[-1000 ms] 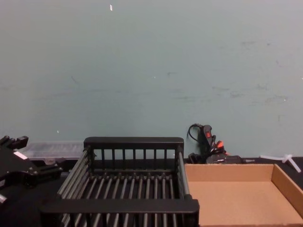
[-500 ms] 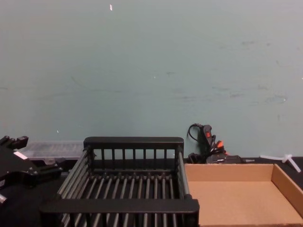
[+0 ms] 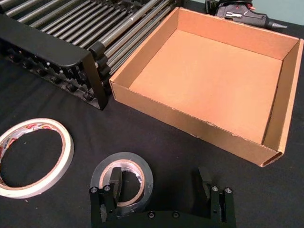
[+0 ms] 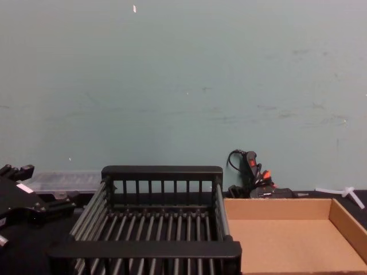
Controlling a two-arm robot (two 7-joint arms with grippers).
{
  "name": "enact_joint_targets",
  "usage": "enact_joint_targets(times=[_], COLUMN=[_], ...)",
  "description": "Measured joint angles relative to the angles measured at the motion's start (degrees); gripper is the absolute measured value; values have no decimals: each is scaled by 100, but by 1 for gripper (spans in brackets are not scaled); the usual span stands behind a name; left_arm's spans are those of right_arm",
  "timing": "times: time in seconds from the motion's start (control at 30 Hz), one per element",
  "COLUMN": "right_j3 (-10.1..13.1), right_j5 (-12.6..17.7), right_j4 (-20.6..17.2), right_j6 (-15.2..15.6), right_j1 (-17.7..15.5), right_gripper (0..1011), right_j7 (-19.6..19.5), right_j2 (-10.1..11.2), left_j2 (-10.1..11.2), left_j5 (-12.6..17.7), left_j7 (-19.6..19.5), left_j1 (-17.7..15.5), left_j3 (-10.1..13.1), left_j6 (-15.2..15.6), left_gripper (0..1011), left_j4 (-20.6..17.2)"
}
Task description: Pick up the white tape and place it into the black box , Pick up the silver tape and place it into the brown box.
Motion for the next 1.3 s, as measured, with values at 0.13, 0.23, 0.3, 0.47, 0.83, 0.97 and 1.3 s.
enact_joint_targets(times=[0.13, 0.23, 0.3, 0.47, 0.83, 0.97, 1.3], right_j3=[-1, 16, 27, 55, 90, 90, 86], right_j5=[-64, -110, -127, -168, -239, -237, -225], right_j4=[39, 69, 79, 100, 106, 106, 105], right_j6=[45, 69, 77, 102, 106, 105, 102], right_j1=[32, 46, 48, 45, 30, 28, 27], right_gripper=[1003, 1002, 1002, 1002, 1003, 1002, 964], right_j7=[25, 48, 59, 97, 151, 148, 140], right_j2=[-36, -79, -95, -145, -192, -188, -181], left_j2=[0, 0, 0, 0, 0, 0, 0], left_j5=[0, 0, 0, 0, 0, 0, 0], left_j7=[0, 0, 0, 0, 0, 0, 0], left_j1=[0, 0, 0, 0, 0, 0, 0], left_j3=[0, 0, 0, 0, 0, 0, 0], left_j6=[0, 0, 0, 0, 0, 0, 0], left_gripper=[1001, 1001, 1001, 1001, 1001, 1001, 1001], left_j4=[0, 0, 0, 0, 0, 0, 0])
